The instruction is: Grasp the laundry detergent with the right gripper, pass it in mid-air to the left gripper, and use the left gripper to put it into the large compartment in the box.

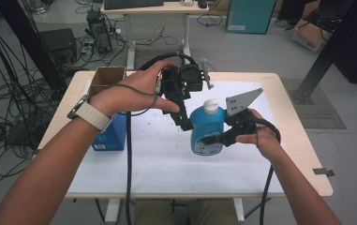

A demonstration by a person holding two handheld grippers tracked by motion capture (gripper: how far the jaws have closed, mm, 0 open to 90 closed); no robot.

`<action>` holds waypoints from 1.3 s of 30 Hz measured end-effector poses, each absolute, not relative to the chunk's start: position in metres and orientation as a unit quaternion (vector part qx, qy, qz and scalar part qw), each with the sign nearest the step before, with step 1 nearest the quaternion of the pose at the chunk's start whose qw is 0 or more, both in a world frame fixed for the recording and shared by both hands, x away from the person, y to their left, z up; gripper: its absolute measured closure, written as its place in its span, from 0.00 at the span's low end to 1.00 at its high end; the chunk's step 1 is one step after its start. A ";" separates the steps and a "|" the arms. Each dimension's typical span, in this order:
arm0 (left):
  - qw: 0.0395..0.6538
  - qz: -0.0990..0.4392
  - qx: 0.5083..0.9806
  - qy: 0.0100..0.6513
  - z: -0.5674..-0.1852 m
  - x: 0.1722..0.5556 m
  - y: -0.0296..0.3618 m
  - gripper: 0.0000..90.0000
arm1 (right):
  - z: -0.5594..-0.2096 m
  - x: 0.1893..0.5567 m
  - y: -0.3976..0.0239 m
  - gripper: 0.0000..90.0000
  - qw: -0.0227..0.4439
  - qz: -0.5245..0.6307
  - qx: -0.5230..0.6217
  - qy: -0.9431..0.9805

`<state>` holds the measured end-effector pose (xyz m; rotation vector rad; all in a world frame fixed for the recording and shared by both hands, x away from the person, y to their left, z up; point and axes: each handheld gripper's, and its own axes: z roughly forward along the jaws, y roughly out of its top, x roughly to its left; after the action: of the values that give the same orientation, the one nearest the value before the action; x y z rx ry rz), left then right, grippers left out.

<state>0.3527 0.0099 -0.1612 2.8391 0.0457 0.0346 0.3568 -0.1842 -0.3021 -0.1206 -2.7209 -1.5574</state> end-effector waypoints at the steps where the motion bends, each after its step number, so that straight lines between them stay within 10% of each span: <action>1: 0.152 0.011 0.988 0.017 -0.162 0.353 0.009 0.05 | -0.302 0.357 -0.184 0.48 0.002 -0.496 -0.038 -0.867; 39: 0.149 0.005 0.989 0.016 -0.169 0.355 0.003 0.05 | -0.311 0.357 -0.166 0.48 0.002 -0.485 -0.030 -0.874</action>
<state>0.3546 0.0029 -0.1693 2.8417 0.0448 0.0151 0.3567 -0.1659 -0.3105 -0.0938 -2.7419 -1.5225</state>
